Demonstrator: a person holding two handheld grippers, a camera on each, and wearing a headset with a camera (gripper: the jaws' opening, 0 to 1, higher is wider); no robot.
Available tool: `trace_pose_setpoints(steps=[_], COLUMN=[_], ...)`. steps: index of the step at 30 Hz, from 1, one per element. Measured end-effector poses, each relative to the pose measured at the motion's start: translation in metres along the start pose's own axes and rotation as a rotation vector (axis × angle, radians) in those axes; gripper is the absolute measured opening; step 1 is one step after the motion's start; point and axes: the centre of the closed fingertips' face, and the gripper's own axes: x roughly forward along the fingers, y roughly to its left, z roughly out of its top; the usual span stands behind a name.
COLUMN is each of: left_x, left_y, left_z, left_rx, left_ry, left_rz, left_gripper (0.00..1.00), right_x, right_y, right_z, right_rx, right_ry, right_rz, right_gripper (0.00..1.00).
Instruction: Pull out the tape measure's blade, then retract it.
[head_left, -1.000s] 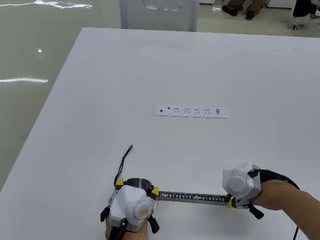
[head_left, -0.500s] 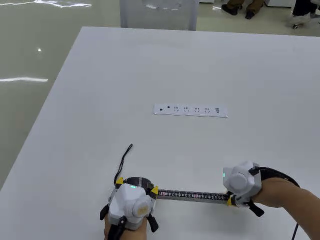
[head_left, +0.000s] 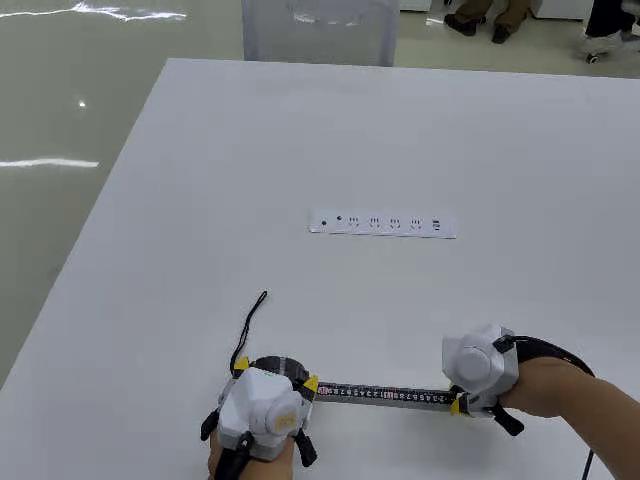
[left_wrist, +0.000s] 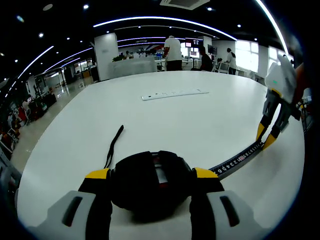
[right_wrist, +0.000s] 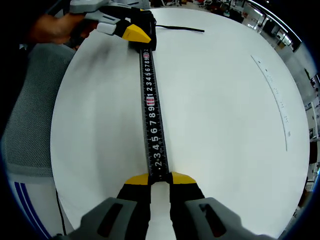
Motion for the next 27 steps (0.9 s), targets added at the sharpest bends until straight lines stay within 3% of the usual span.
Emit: trace_pose_setpoints(steps=[17, 27], left_x=[-0.0078, -0.0016], left_y=[-0.0013, -0.0006], left_z=[0.0041, 0.0001], left_rx=[0.002, 0.002], left_ry=[0.008, 0.006], left_rz=[-0.003, -0.006], left_gripper=[0.59, 0.59], right_x=[0.0034, 0.0048], right_y=[-0.001, -0.0009], right_z=[0.0036, 0.0062], right_rx=[-0.001, -0.007], right_ry=[0.001, -0.001], right_rz=[0.004, -0.001], right_gripper=[0.13, 0.13])
